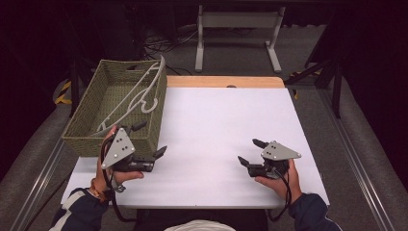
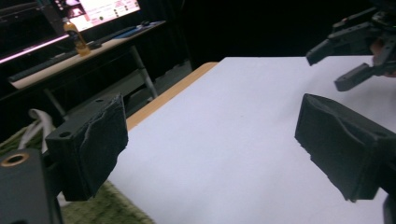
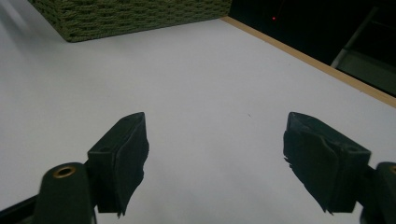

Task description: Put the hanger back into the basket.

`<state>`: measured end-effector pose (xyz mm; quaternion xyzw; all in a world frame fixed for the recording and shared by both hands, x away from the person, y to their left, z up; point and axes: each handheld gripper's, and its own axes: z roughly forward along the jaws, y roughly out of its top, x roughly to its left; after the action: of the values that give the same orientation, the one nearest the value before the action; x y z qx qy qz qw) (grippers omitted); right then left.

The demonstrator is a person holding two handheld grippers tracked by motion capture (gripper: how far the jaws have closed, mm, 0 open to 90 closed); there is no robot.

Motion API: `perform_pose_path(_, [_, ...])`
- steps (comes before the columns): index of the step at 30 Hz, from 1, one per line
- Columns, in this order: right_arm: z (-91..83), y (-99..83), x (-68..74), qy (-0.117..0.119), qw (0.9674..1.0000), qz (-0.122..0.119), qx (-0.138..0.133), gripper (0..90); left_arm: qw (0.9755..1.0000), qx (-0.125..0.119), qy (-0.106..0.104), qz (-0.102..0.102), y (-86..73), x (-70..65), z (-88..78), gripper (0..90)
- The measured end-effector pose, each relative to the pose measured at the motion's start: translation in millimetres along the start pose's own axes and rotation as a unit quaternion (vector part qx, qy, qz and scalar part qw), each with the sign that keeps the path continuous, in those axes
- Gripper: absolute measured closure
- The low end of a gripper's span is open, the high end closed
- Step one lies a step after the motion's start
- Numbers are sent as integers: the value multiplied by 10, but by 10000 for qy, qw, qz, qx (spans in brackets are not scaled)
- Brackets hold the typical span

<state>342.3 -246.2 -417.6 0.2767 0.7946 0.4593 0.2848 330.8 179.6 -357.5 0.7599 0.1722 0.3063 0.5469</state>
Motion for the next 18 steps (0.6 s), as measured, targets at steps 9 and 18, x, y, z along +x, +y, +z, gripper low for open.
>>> perform_pose_path(9, [-79,-54,6,-201,9998,23,-46,210,9989,363,-237,-148,-286,-187,104,104])
perform_pose_path(18, [-67,-88,50,-318,9994,-96,-27,189,9963,708,96,-479,-647,-154,80,81])
